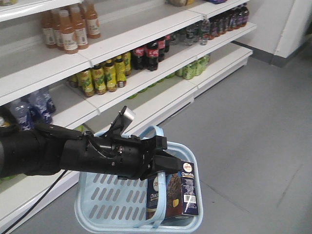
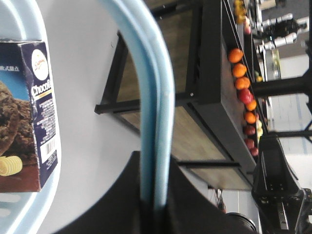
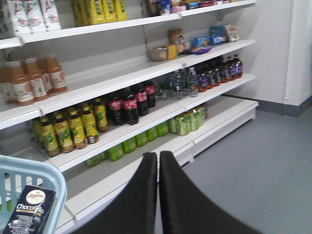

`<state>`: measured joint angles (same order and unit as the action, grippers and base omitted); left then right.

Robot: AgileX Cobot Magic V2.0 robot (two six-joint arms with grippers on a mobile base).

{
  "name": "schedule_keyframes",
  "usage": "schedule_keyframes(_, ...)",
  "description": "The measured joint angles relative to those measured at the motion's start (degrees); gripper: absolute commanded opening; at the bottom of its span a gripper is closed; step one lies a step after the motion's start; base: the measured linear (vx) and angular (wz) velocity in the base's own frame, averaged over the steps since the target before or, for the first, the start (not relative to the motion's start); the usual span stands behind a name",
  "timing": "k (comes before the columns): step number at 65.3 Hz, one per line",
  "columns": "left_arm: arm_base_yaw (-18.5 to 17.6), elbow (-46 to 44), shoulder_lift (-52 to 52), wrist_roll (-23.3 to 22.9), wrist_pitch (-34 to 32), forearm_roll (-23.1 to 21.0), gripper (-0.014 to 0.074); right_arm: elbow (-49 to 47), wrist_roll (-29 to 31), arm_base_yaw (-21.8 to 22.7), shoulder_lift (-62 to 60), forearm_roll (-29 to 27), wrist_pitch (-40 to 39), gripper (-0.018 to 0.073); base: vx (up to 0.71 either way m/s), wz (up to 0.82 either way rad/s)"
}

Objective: Left arm holds basket, right arm returns cookies
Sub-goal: 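Hold the basket with the left gripper while turning toward the potted plant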

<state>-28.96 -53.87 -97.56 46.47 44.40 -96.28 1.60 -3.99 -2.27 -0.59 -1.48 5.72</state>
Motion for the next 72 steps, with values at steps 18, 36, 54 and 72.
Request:
schedule_keyframes(18,0.00,0.00,0.00,0.00,0.05,0.00,-0.0006,0.00,0.00,0.00,0.00,0.00,0.00,-0.0008,0.14,-0.55)
schedule_keyframes(36,0.00,0.00,0.00,0.00,0.05,0.00,-0.0006,0.00,0.00,0.00,0.00,0.00,0.00,-0.0008,0.14,-0.53)
schedule_keyframes(54,0.00,0.00,0.00,0.00,0.05,0.00,-0.0006,0.00,0.00,0.00,0.00,0.00,0.00,-0.0008,0.13,-0.50)
schedule_keyframes(72,0.00,0.00,0.00,0.00,0.05,0.00,-0.0006,0.00,0.00,0.00,0.00,0.00,0.00,-0.0008,0.11,-0.44)
